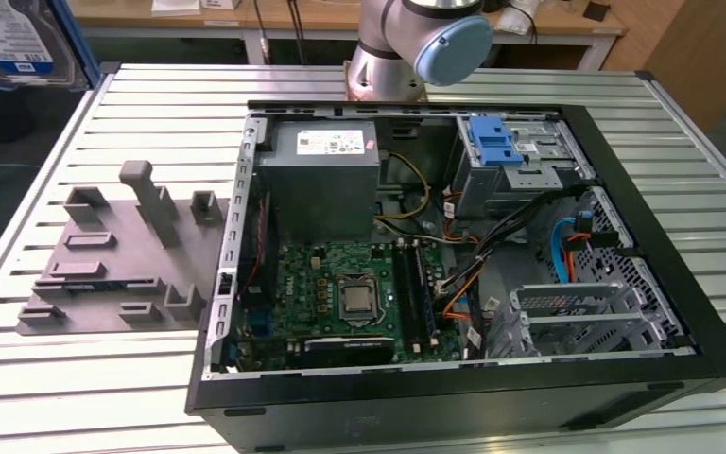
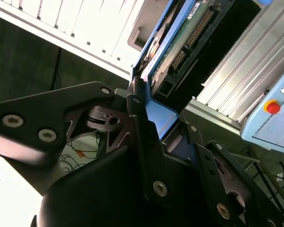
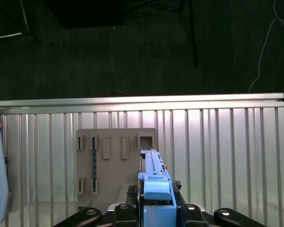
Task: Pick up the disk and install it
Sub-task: 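Pick up the disk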
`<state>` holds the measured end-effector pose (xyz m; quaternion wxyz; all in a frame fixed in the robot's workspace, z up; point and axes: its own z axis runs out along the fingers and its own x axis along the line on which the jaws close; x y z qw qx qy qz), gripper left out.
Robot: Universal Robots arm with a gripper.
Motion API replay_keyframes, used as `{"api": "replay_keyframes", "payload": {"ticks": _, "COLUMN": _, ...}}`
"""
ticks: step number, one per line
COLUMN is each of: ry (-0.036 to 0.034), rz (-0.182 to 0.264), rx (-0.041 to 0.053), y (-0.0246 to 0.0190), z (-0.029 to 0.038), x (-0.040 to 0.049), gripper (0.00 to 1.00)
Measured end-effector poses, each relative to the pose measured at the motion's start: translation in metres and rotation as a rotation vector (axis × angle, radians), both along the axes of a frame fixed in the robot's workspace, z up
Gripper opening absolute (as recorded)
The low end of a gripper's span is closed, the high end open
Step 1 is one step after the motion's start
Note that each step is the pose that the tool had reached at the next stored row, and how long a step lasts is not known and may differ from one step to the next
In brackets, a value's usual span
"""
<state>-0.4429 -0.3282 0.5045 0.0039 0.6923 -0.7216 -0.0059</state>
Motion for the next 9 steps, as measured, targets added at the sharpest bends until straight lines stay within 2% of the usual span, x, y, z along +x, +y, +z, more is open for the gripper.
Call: {"api": "replay_keyframes", "payload": {"ticks": 9, "ry": 0.0000, "rz": 0.000, "rx": 0.0012, "y": 0.0000, "z": 0.0135, "x": -0.0001, "gripper": 0.36}}
